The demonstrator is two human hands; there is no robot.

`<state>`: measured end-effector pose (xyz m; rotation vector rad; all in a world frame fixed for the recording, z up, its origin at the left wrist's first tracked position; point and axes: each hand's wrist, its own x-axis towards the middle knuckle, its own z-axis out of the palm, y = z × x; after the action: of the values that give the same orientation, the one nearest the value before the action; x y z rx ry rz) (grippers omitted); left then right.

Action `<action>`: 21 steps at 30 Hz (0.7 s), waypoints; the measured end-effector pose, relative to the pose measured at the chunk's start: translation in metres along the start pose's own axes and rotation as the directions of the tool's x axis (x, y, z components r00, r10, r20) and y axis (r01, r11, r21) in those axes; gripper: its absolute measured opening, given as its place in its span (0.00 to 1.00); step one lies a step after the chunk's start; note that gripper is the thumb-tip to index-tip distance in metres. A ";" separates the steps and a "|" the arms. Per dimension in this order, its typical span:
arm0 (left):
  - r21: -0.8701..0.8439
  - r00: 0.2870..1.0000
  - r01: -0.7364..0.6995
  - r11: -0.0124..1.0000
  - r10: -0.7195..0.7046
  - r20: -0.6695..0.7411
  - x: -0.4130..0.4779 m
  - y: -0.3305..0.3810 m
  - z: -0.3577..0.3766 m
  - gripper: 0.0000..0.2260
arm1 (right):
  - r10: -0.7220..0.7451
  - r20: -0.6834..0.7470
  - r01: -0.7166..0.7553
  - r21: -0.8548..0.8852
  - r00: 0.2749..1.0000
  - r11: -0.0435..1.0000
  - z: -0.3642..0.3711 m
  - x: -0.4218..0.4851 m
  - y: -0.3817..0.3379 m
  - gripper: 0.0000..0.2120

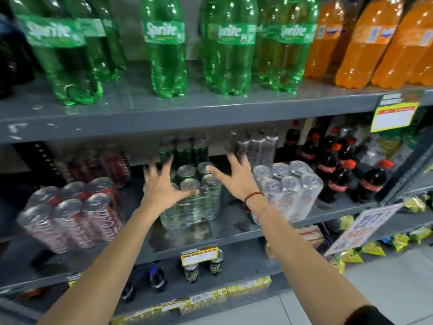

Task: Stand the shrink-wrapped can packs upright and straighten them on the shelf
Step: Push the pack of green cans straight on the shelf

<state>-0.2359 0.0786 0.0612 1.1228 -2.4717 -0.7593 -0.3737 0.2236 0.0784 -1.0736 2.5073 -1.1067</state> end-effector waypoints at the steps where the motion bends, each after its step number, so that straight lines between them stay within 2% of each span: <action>1: -0.026 0.998 0.050 0.998 -0.049 0.042 0.002 -0.011 0.000 0.57 | 0.028 0.081 -0.031 0.036 0.996 0.999 0.010 0.004 -0.002 0.40; 3: -0.064 0.986 0.097 0.993 -0.087 0.141 0.006 -0.026 0.003 0.62 | 0.094 0.224 -0.116 0.083 0.970 0.990 0.027 0.010 -0.006 0.42; 5: -0.105 0.972 0.110 0.988 -0.085 0.218 0.006 -0.032 0.007 0.61 | 0.139 0.314 -0.166 0.060 0.939 0.984 0.040 0.015 -0.007 0.43; 8: -0.175 0.975 0.113 0.978 -0.074 0.211 0.004 -0.033 0.012 0.57 | 0.161 0.284 -0.184 0.054 0.945 0.982 0.045 0.018 -0.005 0.42; 12: -0.144 0.981 0.086 0.986 -0.059 0.183 0.000 -0.034 0.015 0.56 | 0.163 0.266 -0.185 0.062 0.950 0.981 0.043 0.014 -0.005 0.42; 21: -0.140 0.977 0.061 0.988 -0.031 0.210 -0.018 -0.040 0.020 0.58 | 0.165 0.205 -0.172 0.021 0.965 0.985 0.038 -0.019 0.000 0.40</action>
<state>-0.2105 0.0769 0.0203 1.1003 -2.5137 -1.1037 -0.3435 0.2153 0.0495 -0.8939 2.3574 -0.9435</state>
